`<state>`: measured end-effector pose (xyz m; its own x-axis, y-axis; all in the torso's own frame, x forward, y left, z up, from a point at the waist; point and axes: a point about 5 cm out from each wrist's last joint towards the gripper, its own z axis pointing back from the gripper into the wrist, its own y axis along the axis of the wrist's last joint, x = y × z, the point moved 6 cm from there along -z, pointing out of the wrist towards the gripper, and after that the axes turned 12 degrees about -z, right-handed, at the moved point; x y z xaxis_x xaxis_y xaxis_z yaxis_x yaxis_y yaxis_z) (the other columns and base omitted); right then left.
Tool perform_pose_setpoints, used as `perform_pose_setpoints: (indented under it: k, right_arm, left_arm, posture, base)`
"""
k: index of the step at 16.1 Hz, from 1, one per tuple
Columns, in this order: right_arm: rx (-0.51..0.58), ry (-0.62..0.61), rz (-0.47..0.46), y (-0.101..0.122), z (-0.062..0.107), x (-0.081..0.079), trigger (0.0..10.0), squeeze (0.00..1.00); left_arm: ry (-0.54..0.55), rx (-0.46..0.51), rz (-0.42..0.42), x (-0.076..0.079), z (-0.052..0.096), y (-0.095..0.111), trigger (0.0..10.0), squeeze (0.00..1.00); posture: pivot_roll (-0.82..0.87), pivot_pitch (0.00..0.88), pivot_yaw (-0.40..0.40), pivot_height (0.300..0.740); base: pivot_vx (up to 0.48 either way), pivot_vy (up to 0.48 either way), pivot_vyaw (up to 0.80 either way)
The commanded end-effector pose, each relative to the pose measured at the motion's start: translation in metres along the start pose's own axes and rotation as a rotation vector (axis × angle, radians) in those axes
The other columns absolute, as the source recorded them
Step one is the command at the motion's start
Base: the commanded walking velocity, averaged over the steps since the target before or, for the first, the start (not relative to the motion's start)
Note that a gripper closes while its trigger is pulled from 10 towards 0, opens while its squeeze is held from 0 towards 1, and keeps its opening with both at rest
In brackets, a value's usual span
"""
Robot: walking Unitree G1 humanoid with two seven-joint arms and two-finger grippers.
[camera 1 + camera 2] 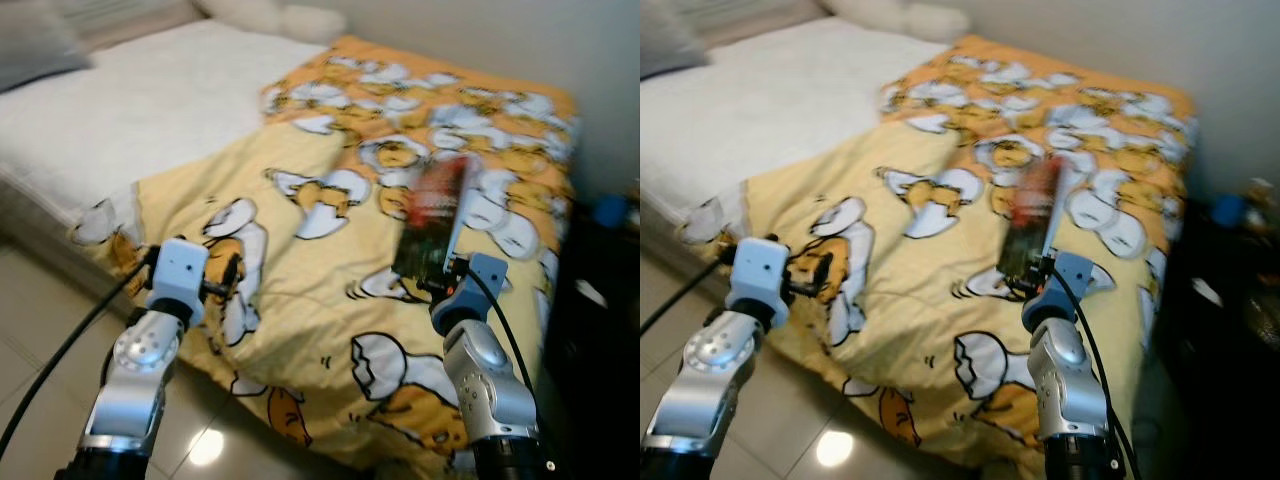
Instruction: Clean up the room
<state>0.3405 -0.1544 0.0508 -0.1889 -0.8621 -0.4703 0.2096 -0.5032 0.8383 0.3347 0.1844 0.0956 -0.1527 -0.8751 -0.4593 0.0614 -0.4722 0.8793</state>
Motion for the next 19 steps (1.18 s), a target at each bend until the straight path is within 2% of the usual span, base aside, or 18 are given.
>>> perform_pose_setpoints:
  k: [1, 7, 10, 15, 19]
  right_arm:
    - [0.035, 0.004, -0.021, 0.009, 0.000, -0.003, 10.0, 0.00]
    - [0.020, 0.013, -0.024, 0.007, -0.002, -0.005, 10.0, 0.00]
    - [0.010, 0.032, -0.024, 0.004, -0.004, -0.012, 10.0, 0.00]
    - [0.016, 0.029, -0.031, 0.004, -0.002, -0.012, 10.0, 0.00]
    - [0.026, 0.019, -0.048, 0.006, -0.001, -0.009, 10.0, 0.00]
  left_arm:
    - [-0.029, 0.025, 0.007, 0.010, -0.004, 0.008, 10.0, 0.44]
    - [-0.037, 0.029, -0.011, 0.009, -0.009, 0.009, 10.0, 0.45]
    - [-0.037, 0.025, -0.022, 0.006, -0.008, 0.007, 10.0, 0.45]
    - [-0.037, 0.030, -0.030, 0.003, -0.010, 0.009, 10.0, 0.45]
    - [-0.041, 0.037, -0.027, 0.003, -0.011, 0.011, 10.0, 0.45]
  posture:
    - [-0.01, 0.000, -0.037, 0.740]
    - [0.01, 0.000, -0.041, 0.740]
    - [0.01, 0.000, -0.043, 0.740]
    - [0.01, 0.000, -0.036, 0.740]
    - [0.00, 0.000, -0.030, 0.740]
  base:
    - [0.000, 0.281, -0.80]
    - [0.000, 0.286, -0.80]
    - [0.000, 0.300, -0.80]
    - [0.000, 0.330, 0.00]
    - [0.000, 0.354, -0.80]
